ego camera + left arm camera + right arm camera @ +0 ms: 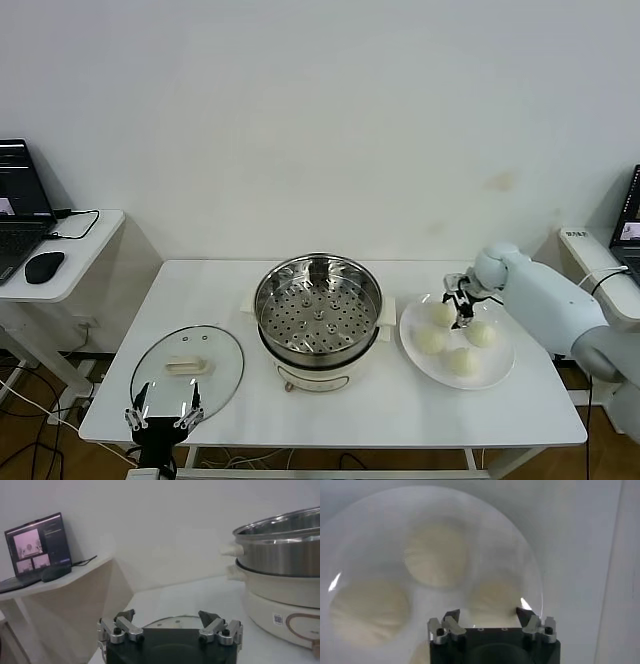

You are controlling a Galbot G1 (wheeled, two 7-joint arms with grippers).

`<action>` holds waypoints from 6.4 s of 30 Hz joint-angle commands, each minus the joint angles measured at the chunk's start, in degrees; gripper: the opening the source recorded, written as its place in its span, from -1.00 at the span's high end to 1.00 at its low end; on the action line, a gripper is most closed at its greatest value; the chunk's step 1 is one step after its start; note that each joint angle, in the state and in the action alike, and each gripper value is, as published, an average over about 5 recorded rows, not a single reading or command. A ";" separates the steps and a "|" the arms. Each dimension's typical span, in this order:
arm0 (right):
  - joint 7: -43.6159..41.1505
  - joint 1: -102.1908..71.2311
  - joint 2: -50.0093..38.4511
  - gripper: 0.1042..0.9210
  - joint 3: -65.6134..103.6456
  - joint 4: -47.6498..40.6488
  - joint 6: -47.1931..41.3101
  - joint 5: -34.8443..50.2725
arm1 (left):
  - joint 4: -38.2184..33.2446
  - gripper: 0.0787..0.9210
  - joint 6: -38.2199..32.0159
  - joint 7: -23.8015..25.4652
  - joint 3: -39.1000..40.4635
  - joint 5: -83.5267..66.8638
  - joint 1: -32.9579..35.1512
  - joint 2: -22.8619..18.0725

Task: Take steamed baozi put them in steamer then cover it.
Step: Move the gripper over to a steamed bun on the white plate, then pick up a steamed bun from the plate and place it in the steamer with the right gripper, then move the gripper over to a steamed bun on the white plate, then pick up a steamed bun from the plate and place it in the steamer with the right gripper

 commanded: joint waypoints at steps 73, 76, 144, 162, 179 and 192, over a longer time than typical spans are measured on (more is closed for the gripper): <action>10.25 23.38 17.59 -0.21 -28.76 14.44 28.06 -1.90 | -2.33 -0.77 -0.67 1.06 -2.68 -9.12 -1.64 1.00; 11.07 22.45 18.43 -0.22 -28.07 12.44 28.76 -2.91 | -2.38 -0.77 -0.67 1.07 -2.68 -9.16 -1.75 1.05; 1.05 -0.72 -15.82 -0.76 -7.08 31.33 -13.76 11.66 | -6.58 -0.77 0.18 1.92 -5.28 -9.29 1.44 2.48; 2.45 -2.87 -9.77 -0.75 -6.06 24.74 -14.27 8.69 | -5.54 -0.77 0.17 2.04 -6.26 -9.73 0.88 2.75; 2.49 -3.66 -9.51 -0.24 -4.82 24.25 -14.95 8.07 | -5.66 -0.77 0.13 1.99 -6.15 -9.71 0.82 2.35; 0.81 7.62 -18.96 -0.14 -7.50 34.72 -17.79 14.98 | -6.22 -0.77 0.17 2.00 -6.17 -9.74 0.44 2.64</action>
